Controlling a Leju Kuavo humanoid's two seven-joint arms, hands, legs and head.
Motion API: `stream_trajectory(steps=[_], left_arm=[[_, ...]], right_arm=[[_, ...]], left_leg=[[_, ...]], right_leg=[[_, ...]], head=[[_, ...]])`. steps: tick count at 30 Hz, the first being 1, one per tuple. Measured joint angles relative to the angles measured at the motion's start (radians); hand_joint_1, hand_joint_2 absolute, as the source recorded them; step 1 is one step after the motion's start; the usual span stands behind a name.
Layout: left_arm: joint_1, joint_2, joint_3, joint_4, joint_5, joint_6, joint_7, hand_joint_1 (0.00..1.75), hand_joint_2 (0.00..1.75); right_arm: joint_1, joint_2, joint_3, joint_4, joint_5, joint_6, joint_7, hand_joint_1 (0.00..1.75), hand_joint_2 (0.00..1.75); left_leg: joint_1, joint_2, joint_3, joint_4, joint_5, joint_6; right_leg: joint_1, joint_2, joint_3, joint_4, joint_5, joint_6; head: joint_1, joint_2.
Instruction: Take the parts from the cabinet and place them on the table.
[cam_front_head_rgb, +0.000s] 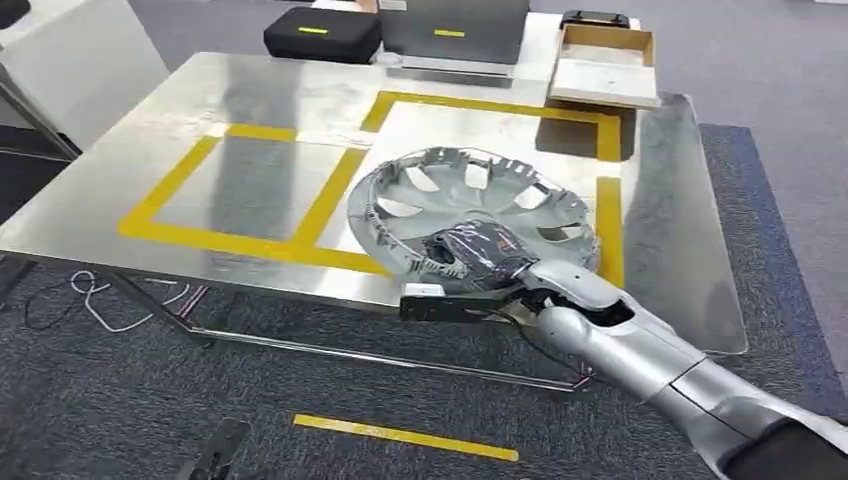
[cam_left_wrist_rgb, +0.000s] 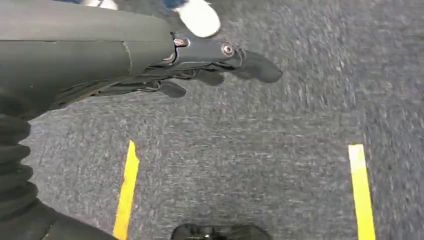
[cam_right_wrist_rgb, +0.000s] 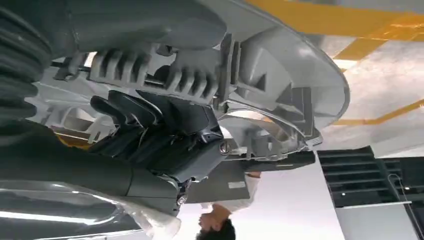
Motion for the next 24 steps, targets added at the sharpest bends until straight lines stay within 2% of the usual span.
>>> stream_trajectory(steps=[1,2,3,4,5,6,7,8,9,11,12,13,16,17,18,19,20,21,22,23,24], left_arm=[[-0.001,-0.001,0.0,0.0,0.0,-0.007,-0.006,0.0,1.75],[-0.003,0.0,-0.002,0.0,0.0,-0.008,-0.007,0.0,1.75],[-0.005,0.0,-0.003,0.0,0.0,-0.01,-0.007,0.0,1.75],[-0.006,0.001,-0.005,0.0,0.0,-0.012,-0.007,0.0,1.75],[-0.005,0.001,-0.009,0.0,-0.003,-0.014,-0.007,0.0,1.75],[-0.005,0.0,-0.011,0.0,-0.007,-0.016,-0.005,0.0,1.75],[-0.005,0.0,-0.013,0.0,-0.008,-0.016,-0.005,0.0,1.75],[-0.005,0.0,-0.015,0.0,-0.01,-0.018,-0.004,0.0,1.75],[-0.006,0.0,-0.018,0.0,-0.01,-0.02,0.0,0.0,1.75],[-0.008,-0.001,-0.02,0.0,-0.011,-0.022,0.002,0.0,1.75],[-0.01,-0.002,-0.023,0.0,-0.011,-0.022,0.005,0.0,1.75],[-0.012,-0.002,-0.026,0.0,-0.011,-0.023,0.008,0.0,1.75],[-0.011,-0.003,-0.028,0.0,-0.016,-0.024,0.013,0.0,1.75],[-0.013,-0.003,-0.029,0.0,-0.016,-0.023,0.013,0.0,1.75],[-0.014,-0.003,-0.033,0.0,-0.016,-0.021,0.013,0.0,1.75],[-0.015,-0.003,-0.036,0.0,-0.016,-0.018,0.014,0.0,1.75],[-0.016,-0.002,-0.037,0.0,-0.016,-0.016,0.017,0.0,1.75],[-0.015,-0.002,-0.039,0.0,-0.016,-0.015,0.021,0.0,1.75],[-0.014,-0.002,-0.041,0.0,-0.016,-0.015,0.026,0.0,1.75],[-0.013,-0.002,-0.042,0.0,-0.016,-0.019,0.026,0.0,1.75],[-0.013,-0.001,-0.042,0.0,-0.016,-0.024,0.026,0.0,1.75]], right_arm=[[0.006,0.008,-0.005,0.016,0.008,-0.019,-0.002,1.75,1.75],[0.011,0.014,-0.009,0.025,0.014,-0.03,-0.003,1.75,1.75],[0.015,0.018,-0.014,0.035,0.018,-0.044,-0.006,1.75,1.75],[0.019,0.023,-0.02,0.043,0.021,-0.055,-0.006,1.75,1.75],[0.027,0.031,-0.023,0.053,0.026,-0.067,-0.006,1.75,1.75],[0.034,0.037,-0.025,0.064,0.032,-0.075,-0.006,1.75,1.75],[0.042,0.045,-0.025,0.076,0.037,-0.079,-0.006,1.75,1.75],[0.048,0.053,-0.027,0.089,0.042,-0.081,-0.006,1.75,1.75],[0.049,0.065,-0.029,0.1,0.047,-0.083,-0.006,1.75,1.75],[0.047,0.085,-0.039,0.116,0.051,-0.086,-0.006,1.75,1.75],[0.047,0.094,-0.044,0.122,0.051,-0.088,-0.006,1.75,1.75],[0.045,0.105,-0.048,0.127,0.051,-0.093,-0.006,1.75,1.75],[0.044,0.125,-0.058,0.148,0.056,-0.101,-0.005,1.75,1.75],[0.043,0.132,-0.065,0.155,0.057,-0.102,-0.005,1.75,1.75],[0.04,0.142,-0.076,0.164,0.061,-0.103,-0.005,1.75,1.75],[0.038,0.154,-0.084,0.173,0.062,-0.103,-0.006,1.75,1.75],[0.038,0.161,-0.091,0.183,0.063,-0.104,-0.007,1.75,1.75],[0.038,0.164,-0.095,0.193,0.066,-0.104,-0.01,0.0,0.0],[0.039,0.17,-0.1,0.204,0.069,-0.104,-0.014,0.0,0.0],[0.039,0.174,-0.103,0.215,0.071,-0.104,-0.018,0.0,0.0],[0.039,0.177,-0.105,0.22,0.071,-0.105,-0.02,0.0,0.0]], left_leg=[[0.002,0.0,0.001,-0.004,0.004,0.009],[0.006,0.001,0.005,-0.009,0.008,0.016],[0.006,0.001,0.005,-0.009,0.008,0.022],[0.005,0.001,0.004,-0.009,0.008,0.026],[0.004,0.001,0.004,-0.009,0.007,0.027],[0.004,0.001,0.004,-0.008,0.007,0.028],[0.004,0.002,0.004,-0.008,0.007,0.028],[0.004,0.002,0.005,-0.008,0.007,0.028],[0.004,0.002,0.005,-0.008,0.006,0.028],[0.004,0.002,0.007,-0.008,0.005,0.025],[0.003,0.001,0.006,-0.008,0.004,0.023],[-0.002,0.001,0.0,-0.004,0.004,0.016],[0.004,0.002,0.002,-0.012,0.012,-0.001],[0.004,0.001,0.0,-0.009,0.004,-0.007],[0.005,0.002,-0.007,0.012,-0.014,-0.011],[0.004,0.002,-0.029,0.069,-0.049,-0.014],[0.005,0.002,-0.064,0.151,-0.088,-0.018],[0.005,0.002,-0.1,0.23,-0.12,-0.02],[0.005,0.002,-0.126,0.287,-0.134,-0.022],[0.005,0.002,-0.129,0.294,-0.126,-0.023],[0.005,0.002,-0.113,0.26,-0.096,-0.022]], right_leg=[[0.0,0.0,0.001,-0.001,-0.001,0.005],[-0.001,-0.002,-0.012,0.006,-0.01,0.011],[-0.002,-0.004,-0.024,0.037,-0.035,0.015],[-0.003,-0.004,-0.052,0.101,-0.069,0.018],[-0.004,-0.004,-0.094,0.193,-0.109,0.019],[-0.005,-0.004,-0.132,0.27,-0.137,0.021],[-0.005,-0.004,-0.154,0.316,-0.147,0.021],[-0.006,-0.004,-0.155,0.31,-0.131,0.02],[-0.007,-0.004,-0.129,0.257,-0.096,0.017],[-0.007,-0.006,-0.036,0.076,-0.012,0.011],[-0.005,-0.008,-0.005,0.012,-0.015,0.008],[-0.001,-0.007,0.012,-0.002,-0.015,0.006],[0.003,-0.003,0.008,0.002,-0.011,-0.004],[-0.004,-0.005,0.014,-0.01,-0.005,-0.013],[-0.005,-0.006,0.018,-0.013,-0.003,-0.018],[-0.006,-0.006,0.018,-0.013,-0.004,-0.024],[-0.006,-0.007,0.019,-0.013,-0.004,-0.025],[-0.005,-0.007,0.018,-0.013,-0.005,-0.026],[-0.005,-0.006,0.019,-0.012,-0.005,-0.026],[-0.005,-0.005,0.019,-0.012,-0.005,-0.026],[-0.005,-0.004,0.019,-0.01,-0.006,-0.026]], head=[[0.002,0.0],[0.001,0.0],[0.005,0.0],[0.005,0.0],[0.004,0.0],[0.006,0.0],[0.005,0.0],[0.005,0.0],[0.005,0.0],[0.005,0.0],[0.005,0.0],[0.006,0.0],[0.005,0.0],[0.005,0.0],[0.003,0.0],[0.002,0.0],[0.001,0.0],[0.002,0.0],[0.001,0.0],[0.002,0.0],[0.001,0.0]])
